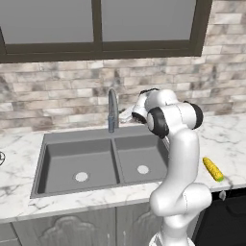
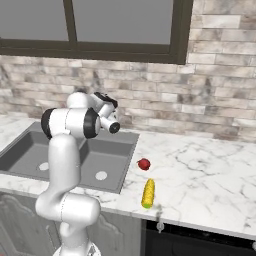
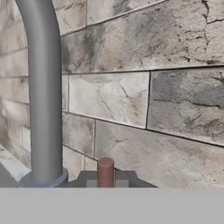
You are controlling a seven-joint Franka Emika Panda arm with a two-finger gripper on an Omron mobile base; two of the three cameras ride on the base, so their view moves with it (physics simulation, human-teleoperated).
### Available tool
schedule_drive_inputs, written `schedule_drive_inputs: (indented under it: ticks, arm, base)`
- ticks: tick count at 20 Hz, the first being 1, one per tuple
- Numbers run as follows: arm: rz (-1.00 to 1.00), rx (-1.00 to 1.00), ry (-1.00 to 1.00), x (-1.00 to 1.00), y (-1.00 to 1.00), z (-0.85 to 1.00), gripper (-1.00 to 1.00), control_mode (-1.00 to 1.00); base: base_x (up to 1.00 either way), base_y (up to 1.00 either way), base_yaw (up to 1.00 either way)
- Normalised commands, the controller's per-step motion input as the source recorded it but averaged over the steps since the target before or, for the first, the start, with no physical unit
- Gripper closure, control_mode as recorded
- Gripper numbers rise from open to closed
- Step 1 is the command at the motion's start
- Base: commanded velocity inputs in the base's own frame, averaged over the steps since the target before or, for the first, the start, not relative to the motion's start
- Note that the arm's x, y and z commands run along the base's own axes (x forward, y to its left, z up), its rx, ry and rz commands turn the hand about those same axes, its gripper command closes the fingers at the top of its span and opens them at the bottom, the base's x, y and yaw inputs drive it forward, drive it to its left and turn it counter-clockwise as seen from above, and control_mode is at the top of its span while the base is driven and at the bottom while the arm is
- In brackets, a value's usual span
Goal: Turn on the sink faucet. Then move the corn from the counter to the sink. Turn off the sink. Move the vegetable from the sink to the pot next to the stove. Finally move the pot to the rear right burner.
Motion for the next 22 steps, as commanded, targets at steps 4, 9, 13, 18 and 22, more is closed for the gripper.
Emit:
schedule_drive_inputs:
  ticks: [4,9,13,18,22]
  arm:
    - [-0.09,0.11,0.05,0.03,-0.68,-0.27,1.00,-1.00]
    - [-0.05,0.07,0.09,0.00,-0.77,-0.49,1.00,-1.00]
    - [-0.01,0.07,0.13,0.00,-0.78,-0.57,1.00,-1.00]
    - [-0.01,0.06,0.14,0.00,-0.80,-0.61,1.00,-1.00]
    - [0.00,0.06,0.10,0.00,-0.69,-0.64,1.00,-1.00]
  base:
    - [0.00,0.00,0.00]
    - [0.00,0.00,0.00]
    - [0.00,0.00,0.00]
    - [0.00,0.00,0.00]
    - [0.00,0.00,0.00]
